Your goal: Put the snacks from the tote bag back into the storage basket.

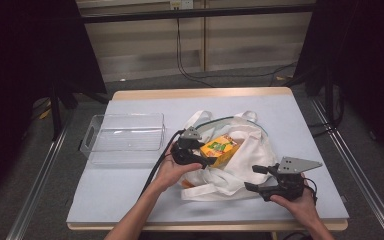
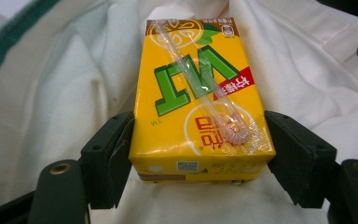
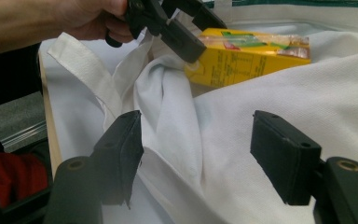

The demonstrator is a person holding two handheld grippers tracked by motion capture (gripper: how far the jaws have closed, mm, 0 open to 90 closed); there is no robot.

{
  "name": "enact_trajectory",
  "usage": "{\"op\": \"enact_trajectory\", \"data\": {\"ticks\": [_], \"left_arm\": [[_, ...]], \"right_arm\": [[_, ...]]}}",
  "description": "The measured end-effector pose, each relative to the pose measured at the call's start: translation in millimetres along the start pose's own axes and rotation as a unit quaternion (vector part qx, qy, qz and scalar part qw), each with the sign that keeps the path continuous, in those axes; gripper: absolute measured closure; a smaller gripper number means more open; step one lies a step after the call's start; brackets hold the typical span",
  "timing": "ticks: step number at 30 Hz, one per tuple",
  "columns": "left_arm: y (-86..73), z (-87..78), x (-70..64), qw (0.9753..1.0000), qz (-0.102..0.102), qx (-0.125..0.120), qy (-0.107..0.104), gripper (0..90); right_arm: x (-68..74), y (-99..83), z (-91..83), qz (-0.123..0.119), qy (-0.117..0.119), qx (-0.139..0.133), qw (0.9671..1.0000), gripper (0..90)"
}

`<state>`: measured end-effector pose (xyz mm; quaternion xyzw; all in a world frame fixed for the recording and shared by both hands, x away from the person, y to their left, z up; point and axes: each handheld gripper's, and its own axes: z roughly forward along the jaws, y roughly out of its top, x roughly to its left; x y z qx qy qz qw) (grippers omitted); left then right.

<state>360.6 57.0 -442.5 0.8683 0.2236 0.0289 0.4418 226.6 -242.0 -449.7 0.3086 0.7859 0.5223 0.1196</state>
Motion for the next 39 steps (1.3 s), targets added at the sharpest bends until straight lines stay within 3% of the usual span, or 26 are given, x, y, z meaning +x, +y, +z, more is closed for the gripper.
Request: {"op": "enact_trajectory", "data": {"ticks": [4,8,10,13,22,26,28,30,31,34,39], "left_arm": [[6.0,-9.1,0.6,1.0000,0.002,0.001,-0.001,27.8],[14.2,-18.3,2.5,0.9997,0.010,0.023,0.005,27.8],[15.2,-19.0,2.4,0.9998,0.007,0.017,0.007,27.8],[23.3,-28.8,6.1,0.9991,0.005,0.040,0.015,27.8],[32.3,-30.9,8.2,0.9962,0.001,0.087,0.011,27.8],[43.0,-27.8,5.6,0.9911,0.002,0.133,0.000,27.8],[47.1,-23.6,2.2,0.9879,0.002,0.155,0.007,27.8],[48.5,-20.6,2.9,0.9856,-0.015,0.168,0.006,27.8],[49.1,-18.2,2.4,0.9837,-0.020,0.177,0.020,27.8],[50.2,-12.5,2.4,0.9811,-0.030,0.190,0.017,27.8],[51.4,-0.5,-2.6,0.9792,-0.038,0.199,0.010,27.7]], "right_arm": [[1.4,0.2,-0.7,-0.001,-0.004,-0.001,1.0000,34.2],[1.5,0.2,-0.5,-0.002,-0.002,0.000,1.0000,34.1],[1.4,0.2,-0.4,-0.002,-0.001,-0.001,1.0000,34.0],[1.1,0.0,-0.1,-0.003,-0.001,0.000,1.0000,34.0],[2.1,-0.3,1.6,-0.008,0.000,0.003,1.0000,34.0],[1.6,-0.4,1.7,-0.008,-0.001,0.005,1.0000,34.0],[1.7,-0.4,1.5,-0.008,-0.001,0.005,1.0000,34.0],[2.1,-0.5,0.8,-0.007,0.000,0.004,1.0000,34.0],[2.2,-0.7,0.5,-0.007,0.000,0.004,1.0000,34.0],[1.5,-1.3,0.6,-0.006,0.000,0.005,1.0000,33.9],[1.4,-1.4,1.3,-0.006,0.000,0.006,1.0000,33.8]]}}
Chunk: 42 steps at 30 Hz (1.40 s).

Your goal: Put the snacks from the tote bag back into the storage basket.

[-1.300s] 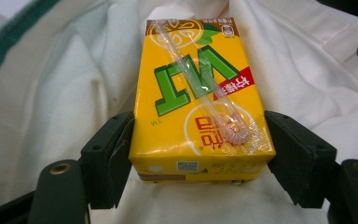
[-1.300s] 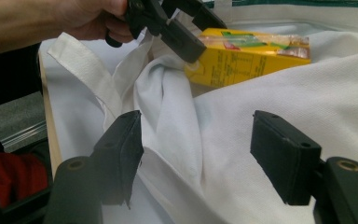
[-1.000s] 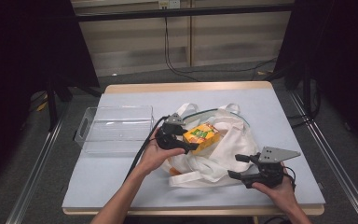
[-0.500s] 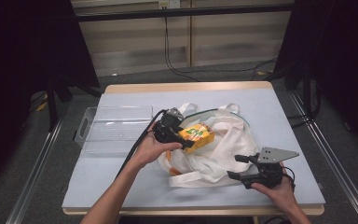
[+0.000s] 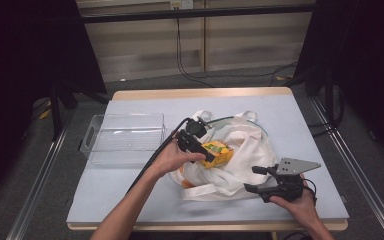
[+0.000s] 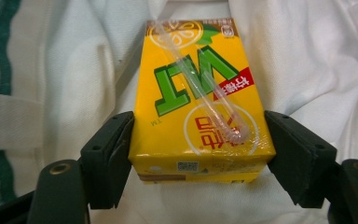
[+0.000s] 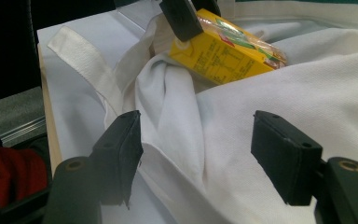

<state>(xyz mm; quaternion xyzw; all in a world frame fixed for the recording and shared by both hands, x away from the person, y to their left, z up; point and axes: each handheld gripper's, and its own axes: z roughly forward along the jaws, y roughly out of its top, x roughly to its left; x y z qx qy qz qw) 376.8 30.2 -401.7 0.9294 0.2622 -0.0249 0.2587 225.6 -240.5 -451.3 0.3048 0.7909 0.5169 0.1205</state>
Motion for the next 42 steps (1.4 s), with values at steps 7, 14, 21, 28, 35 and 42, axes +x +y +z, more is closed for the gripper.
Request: {"op": "enact_trajectory", "data": {"ticks": [7,14,21,28,35,42], "left_arm": [[-2.0,4.5,-4.4,0.9995,-0.025,-0.013,-0.015,27.5],[-5.4,4.8,-4.4,0.9993,-0.016,-0.029,-0.017,26.9],[-16.2,8.9,1.4,0.9986,-0.015,-0.050,-0.010,13.9],[-28.1,1.4,1.8,0.9937,0.009,-0.111,0.002,9.4],[-47.0,0.2,-3.6,0.9795,0.026,-0.199,0.017,8.4],[-60.0,8.6,-5.4,0.9663,0.032,-0.254,0.024,7.6]], "right_arm": [[-0.5,-0.6,-0.1,0.000,0.000,0.000,1.0000,33.8],[0.0,-0.2,-0.2,0.001,0.000,-0.001,1.0000,33.4],[-0.5,-0.5,0.0,0.002,0.002,0.001,1.0000,33.4],[-0.2,-0.4,0.4,0.002,0.005,0.001,1.0000,33.4],[0.1,-0.4,0.8,0.002,0.005,0.003,1.0000,33.4],[0.0,-0.4,0.7,0.001,0.007,0.001,1.0000,33.3]]}}
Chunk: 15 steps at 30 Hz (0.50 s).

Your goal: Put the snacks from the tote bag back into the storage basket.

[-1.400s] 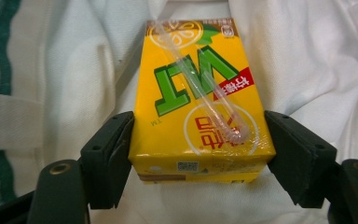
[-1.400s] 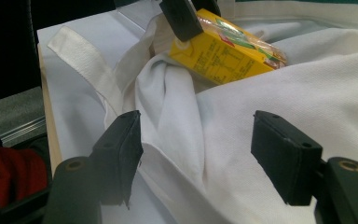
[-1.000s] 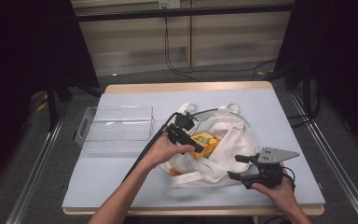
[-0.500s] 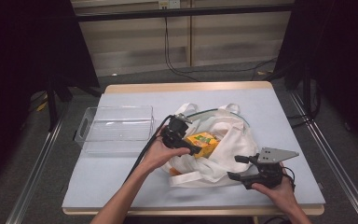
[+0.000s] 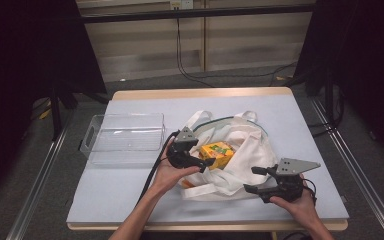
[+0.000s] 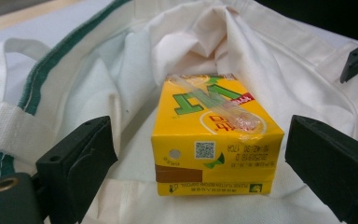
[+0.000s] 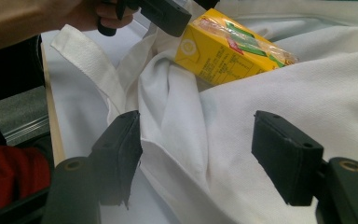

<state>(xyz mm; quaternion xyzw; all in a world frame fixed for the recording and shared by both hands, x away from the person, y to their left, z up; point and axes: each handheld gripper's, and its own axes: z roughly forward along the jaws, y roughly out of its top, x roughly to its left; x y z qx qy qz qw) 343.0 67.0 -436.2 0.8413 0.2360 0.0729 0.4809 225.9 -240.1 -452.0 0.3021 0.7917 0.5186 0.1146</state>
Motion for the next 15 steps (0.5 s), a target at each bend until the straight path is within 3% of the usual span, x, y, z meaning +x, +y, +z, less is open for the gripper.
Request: {"op": "enact_trajectory", "data": {"ticks": [2,6,10,12,14,15], "left_arm": [[-4.0,2.2,-2.4,0.9999,0.009,-0.010,-0.001,7.1],[-9.7,9.5,-5.2,0.9997,0.017,-0.008,-0.013,5.8],[-15.3,14.6,-7.7,0.9994,0.031,-0.013,-0.008,5.8],[-19.1,16.8,-6.8,0.9995,0.025,-0.015,-0.011,5.8],[-22.2,18.4,-7.1,0.9996,0.027,-0.012,0.003,7.0],[-23.6,18.2,-7.6,0.9994,0.028,-0.021,0.005,7.1]], "right_arm": [[-0.1,0.0,0.1,0.000,0.000,0.000,1.0000,33.3],[0.1,-0.1,0.3,0.001,0.001,0.001,1.0000,33.2],[0.1,0.0,-0.1,0.001,0.001,0.000,1.0000,33.2],[0.1,0.0,-0.1,0.001,0.000,0.000,1.0000,33.2],[0.1,0.0,-0.3,0.002,0.000,-0.001,1.0000,33.1],[0.1,0.1,-0.3,0.002,0.000,-0.001,1.0000,33.1]]}}
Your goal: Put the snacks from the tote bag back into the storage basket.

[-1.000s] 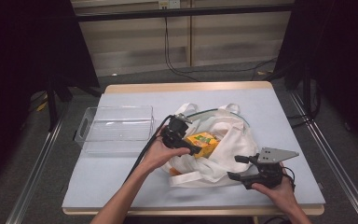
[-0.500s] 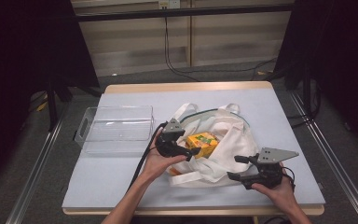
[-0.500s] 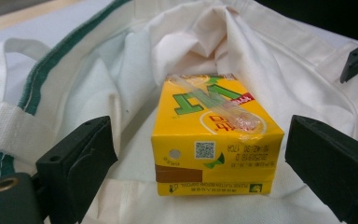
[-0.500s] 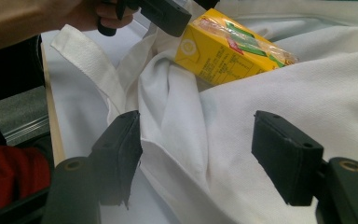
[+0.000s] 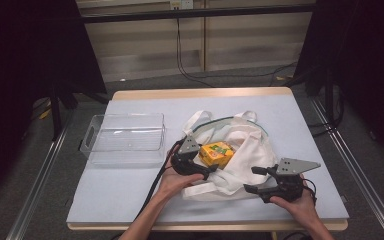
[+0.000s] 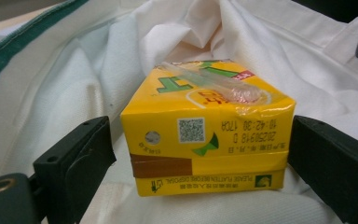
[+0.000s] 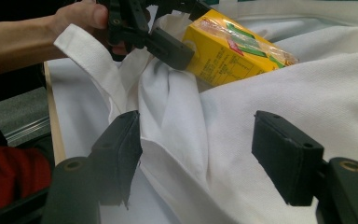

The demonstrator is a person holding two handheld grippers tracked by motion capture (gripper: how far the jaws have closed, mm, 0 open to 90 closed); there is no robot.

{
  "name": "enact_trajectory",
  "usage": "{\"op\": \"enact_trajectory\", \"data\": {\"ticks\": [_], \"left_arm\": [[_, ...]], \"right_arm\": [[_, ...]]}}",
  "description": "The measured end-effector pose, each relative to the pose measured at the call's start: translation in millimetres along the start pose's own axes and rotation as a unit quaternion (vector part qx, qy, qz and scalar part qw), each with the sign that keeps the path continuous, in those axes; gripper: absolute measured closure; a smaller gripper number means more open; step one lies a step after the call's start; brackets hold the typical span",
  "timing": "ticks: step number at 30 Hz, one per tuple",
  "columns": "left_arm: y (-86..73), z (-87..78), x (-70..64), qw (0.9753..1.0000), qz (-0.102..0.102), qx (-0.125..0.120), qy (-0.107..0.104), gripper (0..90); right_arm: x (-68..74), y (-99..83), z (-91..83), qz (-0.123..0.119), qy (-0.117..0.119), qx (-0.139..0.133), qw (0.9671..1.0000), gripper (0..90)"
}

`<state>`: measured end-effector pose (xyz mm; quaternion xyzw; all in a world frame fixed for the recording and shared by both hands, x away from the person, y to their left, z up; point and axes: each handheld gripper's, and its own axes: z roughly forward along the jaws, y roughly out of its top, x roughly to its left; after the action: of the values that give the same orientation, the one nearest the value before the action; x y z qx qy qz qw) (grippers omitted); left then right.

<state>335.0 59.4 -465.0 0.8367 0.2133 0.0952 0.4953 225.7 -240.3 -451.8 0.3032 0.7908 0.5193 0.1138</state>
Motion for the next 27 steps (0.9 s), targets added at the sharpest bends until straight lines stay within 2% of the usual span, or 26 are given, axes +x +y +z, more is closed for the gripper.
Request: {"op": "enact_trajectory", "data": {"ticks": [3,9,10,12,18,27], "left_arm": [[0.0,-0.5,-0.1,0.9998,-0.009,-0.015,-0.004,8.2],[-0.6,5.4,-4.1,1.0000,0.002,-0.001,-0.002,12.4],[0.8,4.7,-3.8,1.0000,0.002,0.004,0.003,16.1],[2.9,2.6,-1.8,1.0000,-0.006,0.003,-0.006,26.4],[6.5,0.8,0.7,0.9995,-0.027,0.012,-0.011,27.3],[9.4,-3.3,2.1,0.9993,-0.028,0.021,-0.013,27.4]], "right_arm": [[0.1,0.0,-0.2,0.000,0.000,-0.001,1.0000,33.0],[0.3,0.3,-0.3,-0.002,-0.001,-0.005,1.0000,32.5],[0.2,0.4,-0.4,-0.001,-0.002,-0.006,1.0000,32.1],[0.0,0.5,-0.7,0.001,-0.007,-0.011,0.9999,29.7],[-0.6,0.9,-2.9,0.004,-0.010,-0.020,0.9997,26.0],[0.3,1.8,-4.9,0.002,-0.017,-0.027,0.9995,22.9]]}}
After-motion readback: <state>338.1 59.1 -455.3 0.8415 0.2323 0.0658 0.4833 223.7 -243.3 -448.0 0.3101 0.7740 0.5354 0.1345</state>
